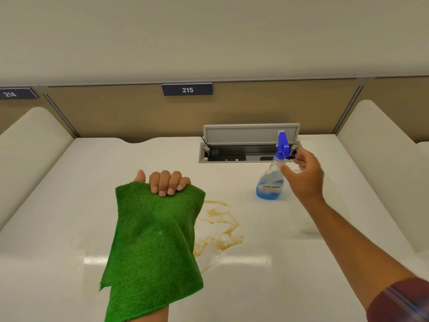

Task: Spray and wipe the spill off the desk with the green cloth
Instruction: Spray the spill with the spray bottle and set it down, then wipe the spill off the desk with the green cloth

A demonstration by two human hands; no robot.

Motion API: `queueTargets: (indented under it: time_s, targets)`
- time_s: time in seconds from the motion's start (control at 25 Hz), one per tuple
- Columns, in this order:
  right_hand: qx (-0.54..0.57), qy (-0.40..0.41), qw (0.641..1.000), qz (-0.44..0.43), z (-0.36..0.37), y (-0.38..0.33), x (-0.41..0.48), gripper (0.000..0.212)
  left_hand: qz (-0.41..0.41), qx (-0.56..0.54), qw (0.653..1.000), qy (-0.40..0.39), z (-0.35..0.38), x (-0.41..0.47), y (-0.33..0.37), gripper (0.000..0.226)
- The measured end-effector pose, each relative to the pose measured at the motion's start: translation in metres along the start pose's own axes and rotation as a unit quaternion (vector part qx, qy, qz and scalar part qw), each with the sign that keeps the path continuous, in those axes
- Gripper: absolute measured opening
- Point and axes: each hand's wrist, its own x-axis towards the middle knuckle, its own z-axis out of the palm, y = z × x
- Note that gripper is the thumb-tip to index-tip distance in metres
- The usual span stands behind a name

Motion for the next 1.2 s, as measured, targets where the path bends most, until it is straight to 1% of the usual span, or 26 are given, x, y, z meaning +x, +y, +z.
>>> queueTargets:
  time_s: [0.04, 0.08, 0.12, 0.16, 0.2, 0.24, 0.28, 0.32, 0.36, 0.4, 0.44, 0.48, 0.52, 0.56, 0.6, 0.64, 0.68, 0.76, 0.84, 0.88, 0.92, 0.96, 1.04, 1.08, 1.12, 1.2]
  targets:
    - [0.002, 0.073, 0.995, -0.067, -0.002, -0.006, -0.020, 0.046, 0.002, 0.004, 1.000, 0.006, 0.001, 0.000, 0.001, 0.048]
    - [0.009, 0.109, 0.986, -0.123, -0.002, -0.018, -0.043, 0.030, 0.002, 0.006, 1.000, 0.012, 0.000, 0.001, 0.002, 0.048]
    - [0.030, 0.109, 0.980, -0.161, 0.001, -0.030, -0.064, 0.020, -0.001, 0.008, 1.000, 0.015, 0.000, 0.002, 0.001, 0.048]
    - [0.062, 0.083, 0.979, -0.178, 0.006, -0.045, -0.083, 0.017, -0.006, 0.008, 1.000, 0.013, 0.000, 0.003, 0.000, 0.047]
    - [0.099, 0.046, 0.979, -0.171, 0.015, -0.058, -0.099, 0.021, -0.012, 0.006, 1.000, 0.008, 0.001, 0.005, -0.001, 0.048]
    - [0.139, -0.005, 0.980, -0.139, 0.025, -0.072, -0.115, 0.028, -0.020, 0.003, 1.000, 0.004, 0.003, 0.006, -0.002, 0.048]
    - [0.194, -0.069, 0.975, -0.080, 0.039, -0.083, -0.127, 0.036, -0.027, -0.001, 1.000, 0.000, 0.005, 0.008, -0.004, 0.048]
    - [0.264, -0.142, 0.954, 0.003, 0.053, -0.095, -0.139, 0.048, -0.035, -0.006, 0.999, -0.010, 0.006, 0.008, -0.004, 0.049]
    - [0.344, -0.219, 0.910, 0.078, 0.066, -0.107, -0.152, 0.061, -0.041, -0.015, 0.999, -0.027, 0.009, 0.008, -0.005, 0.050]
    - [0.429, -0.293, 0.845, 0.127, 0.079, -0.118, -0.166, 0.069, -0.045, -0.025, 0.998, -0.042, 0.011, 0.008, -0.006, 0.052]
    - [0.516, -0.350, 0.768, 0.144, 0.090, -0.128, -0.179, 0.068, -0.048, -0.036, 0.997, -0.051, 0.014, 0.007, -0.005, 0.054]
    - [0.583, -0.388, 0.701, 0.135, 0.099, -0.139, -0.190, 0.061, -0.051, -0.041, 0.997, -0.051, 0.016, 0.006, -0.005, 0.056]
    - [0.630, -0.404, 0.649, 0.135, 0.106, -0.148, -0.200, 0.053, -0.054, -0.040, 0.997, -0.049, 0.018, 0.005, -0.004, 0.057]
    - [0.659, -0.417, 0.607, 0.154, 0.109, -0.158, -0.207, 0.054, -0.057, -0.036, 0.997, -0.046, 0.019, 0.003, -0.002, 0.057]
    - [0.667, -0.435, 0.578, 0.180, 0.109, -0.164, -0.213, 0.066, -0.060, -0.037, 0.996, -0.045, 0.019, 0.002, 0.001, 0.057]
    - [0.662, -0.452, 0.562, 0.204, 0.110, -0.167, -0.218, 0.079, -0.061, -0.037, 0.996, -0.045, 0.018, -0.001, 0.005, 0.057]
    - [0.644, -0.461, 0.565, 0.230, 0.109, -0.168, -0.221, 0.082, -0.059, -0.039, 0.996, -0.052, 0.016, -0.002, 0.009, 0.056]
    - [0.590, -0.463, 0.595, 0.288, 0.100, -0.170, -0.223, 0.068, -0.062, -0.050, 0.994, -0.079, 0.005, -0.001, 0.020, 0.056]
    - [0.557, -0.432, 0.623, 0.340, 0.095, -0.167, -0.225, 0.059, -0.069, -0.062, 0.992, -0.080, -0.010, 0.003, 0.032, 0.053]
    - [0.554, -0.411, 0.633, 0.353, 0.092, -0.165, -0.228, 0.057, -0.065, -0.059, 0.994, -0.059, -0.013, 0.002, 0.038, 0.051]
    - [0.552, -0.390, 0.641, 0.363, 0.088, -0.163, -0.231, 0.056, -0.059, -0.052, 0.997, -0.026, -0.014, 0.000, 0.044, 0.049]
    - [0.550, -0.372, 0.647, 0.374, 0.084, -0.162, -0.235, 0.055, -0.051, -0.028, 0.998, 0.032, -0.014, -0.005, 0.051, 0.046]
    - [0.554, -0.338, 0.650, 0.396, 0.076, -0.156, -0.241, 0.057, -0.026, 0.017, 0.982, 0.187, -0.016, -0.020, 0.070, 0.040]
    - [0.553, -0.316, 0.656, 0.405, 0.071, -0.153, -0.243, 0.060, -0.016, 0.022, 0.973, 0.231, -0.020, -0.026, 0.079, 0.038]
    - [0.555, -0.293, 0.659, 0.414, 0.066, -0.148, -0.244, 0.062, -0.018, 0.025, 0.968, 0.250, -0.026, -0.032, 0.089, 0.039]
    - [0.559, -0.250, 0.668, 0.422, 0.056, -0.134, -0.241, 0.067, -0.057, 0.057, 0.962, 0.261, -0.047, -0.043, 0.109, 0.047]
